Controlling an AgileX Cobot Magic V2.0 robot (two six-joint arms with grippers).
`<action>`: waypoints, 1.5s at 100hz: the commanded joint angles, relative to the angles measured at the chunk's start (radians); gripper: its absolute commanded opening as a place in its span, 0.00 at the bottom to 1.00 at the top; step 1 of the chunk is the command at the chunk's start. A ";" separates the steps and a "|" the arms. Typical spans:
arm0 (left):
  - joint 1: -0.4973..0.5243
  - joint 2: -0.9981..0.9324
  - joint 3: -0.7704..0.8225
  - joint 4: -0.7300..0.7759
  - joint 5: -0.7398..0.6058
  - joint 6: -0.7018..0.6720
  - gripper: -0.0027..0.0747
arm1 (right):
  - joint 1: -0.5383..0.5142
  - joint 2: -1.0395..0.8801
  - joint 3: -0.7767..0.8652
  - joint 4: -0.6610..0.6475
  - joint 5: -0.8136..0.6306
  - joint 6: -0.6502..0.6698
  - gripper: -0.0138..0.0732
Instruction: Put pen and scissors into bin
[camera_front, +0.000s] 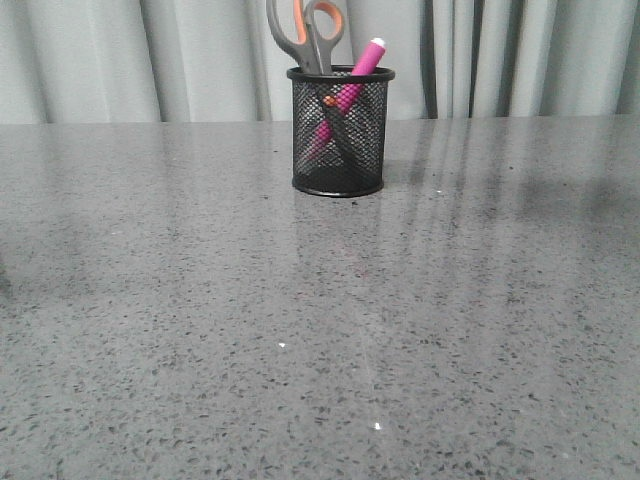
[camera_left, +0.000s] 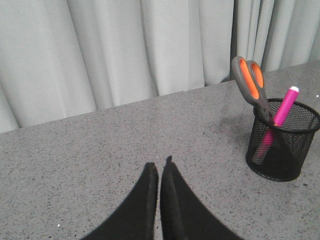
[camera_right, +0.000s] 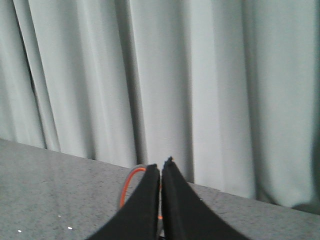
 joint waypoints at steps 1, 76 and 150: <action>0.003 -0.008 -0.024 -0.006 -0.015 -0.003 0.01 | -0.025 -0.113 -0.008 0.000 0.039 -0.093 0.08; 0.003 -0.698 0.462 -0.186 -0.234 -0.003 0.01 | -0.223 -1.108 0.641 0.023 0.303 -0.165 0.08; 0.003 -0.834 0.525 -0.211 -0.224 -0.003 0.01 | -0.223 -1.269 0.653 0.064 0.507 -0.163 0.08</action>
